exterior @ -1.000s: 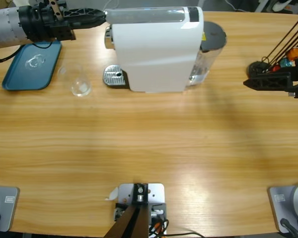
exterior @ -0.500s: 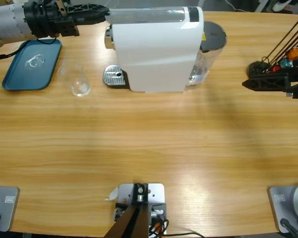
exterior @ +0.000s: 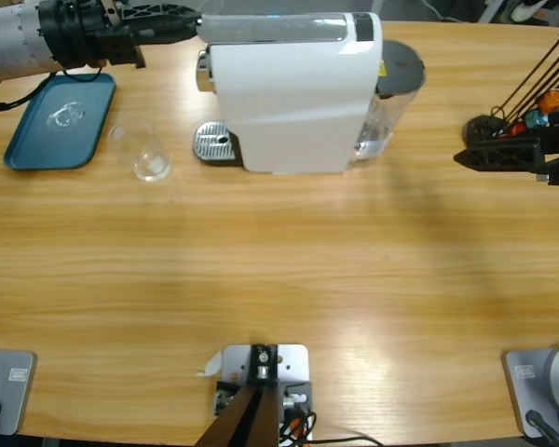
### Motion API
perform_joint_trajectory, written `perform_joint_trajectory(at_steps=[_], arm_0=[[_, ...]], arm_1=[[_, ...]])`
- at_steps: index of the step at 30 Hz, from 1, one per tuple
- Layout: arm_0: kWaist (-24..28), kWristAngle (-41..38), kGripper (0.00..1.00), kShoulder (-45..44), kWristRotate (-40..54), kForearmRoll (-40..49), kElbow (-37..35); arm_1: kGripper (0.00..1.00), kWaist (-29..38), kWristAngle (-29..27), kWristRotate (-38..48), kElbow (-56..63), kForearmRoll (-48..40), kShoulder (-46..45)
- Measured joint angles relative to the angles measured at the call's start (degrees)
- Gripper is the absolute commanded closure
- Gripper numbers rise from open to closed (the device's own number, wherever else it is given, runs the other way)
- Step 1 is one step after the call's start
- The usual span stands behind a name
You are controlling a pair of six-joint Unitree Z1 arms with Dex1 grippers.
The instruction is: Pour coffee
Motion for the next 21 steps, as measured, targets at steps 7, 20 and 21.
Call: perform_joint_trajectory(at_steps=[7,20,21], arm_0=[[0.18,-0.01,1.0,-0.9,-1.61,0.0,-0.21],[-2.49,-0.18,1.0,-3.07,-3.7,-0.08,-6.08],[-2.5,-0.18,1.0,-3.08,-3.71,-0.23,-6.13]], arm_1=[[0.105,0.0,0.0,0.0,0.0,0.0,0.0],[0.105,0.06,0.0,0.0,0.01,-0.07,0.0],[0.105,0.06,0.0,0.0,0.01,-0.07,0.0]])
